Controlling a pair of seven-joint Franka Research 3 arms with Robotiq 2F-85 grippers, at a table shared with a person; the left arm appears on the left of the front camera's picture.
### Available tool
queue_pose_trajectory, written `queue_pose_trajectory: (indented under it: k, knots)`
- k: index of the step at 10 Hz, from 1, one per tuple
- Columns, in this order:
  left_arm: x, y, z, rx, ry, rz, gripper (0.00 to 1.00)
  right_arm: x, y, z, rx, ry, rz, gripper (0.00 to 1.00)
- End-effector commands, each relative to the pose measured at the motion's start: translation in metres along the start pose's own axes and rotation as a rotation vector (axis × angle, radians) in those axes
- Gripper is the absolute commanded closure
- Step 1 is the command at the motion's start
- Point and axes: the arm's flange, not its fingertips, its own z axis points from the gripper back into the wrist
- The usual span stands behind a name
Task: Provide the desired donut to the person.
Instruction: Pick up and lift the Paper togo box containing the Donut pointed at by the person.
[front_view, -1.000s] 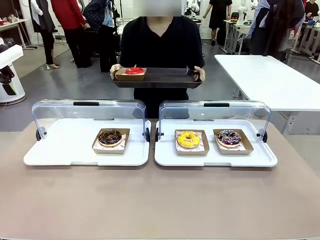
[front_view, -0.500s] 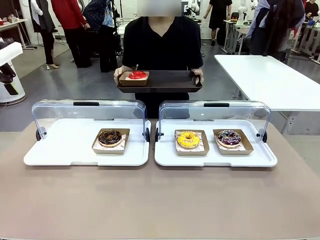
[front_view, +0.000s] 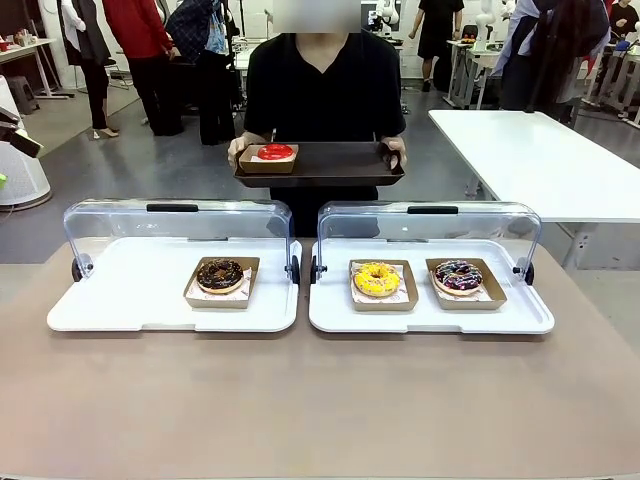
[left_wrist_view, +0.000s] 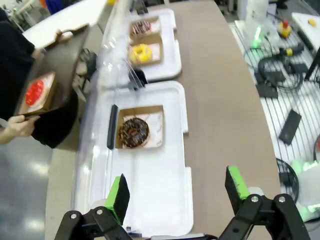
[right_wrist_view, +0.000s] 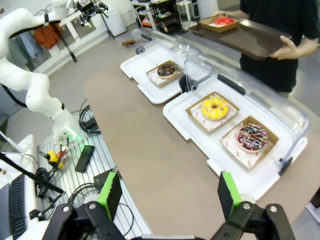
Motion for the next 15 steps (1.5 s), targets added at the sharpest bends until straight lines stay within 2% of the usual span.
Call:
queue_pose_trajectory:
  k: [1,2,4,6,12,15]
  knots:
    - [-0.025,-0.011,0.007,0.021,-0.065,-0.010,0.00,0.000,0.000,-0.001,0.010,-0.006,0.005,0.00]
    - [-0.048,-0.029,0.012,0.037,-0.119,0.008,0.00,0.000,0.000,-0.001,0.010,-0.006,0.005,0.00]
    - [-0.078,-0.040,0.028,0.013,-0.161,0.076,0.00,0.000,0.000,-0.001,0.010,-0.006,0.005,0.00]
    - [-0.104,-0.045,0.033,-0.028,-0.292,0.107,0.00,0.000,0.000,-0.001,0.010,-0.006,0.005,0.00]
    - [-0.114,-0.044,0.048,0.092,-0.302,0.073,0.00,0.000,0.000,-0.001,0.010,-0.006,0.005,0.00]
    - [-0.109,-0.048,0.051,0.057,-0.294,0.099,0.00,0.000,0.000,-0.001,0.010,-0.006,0.005,0.00]
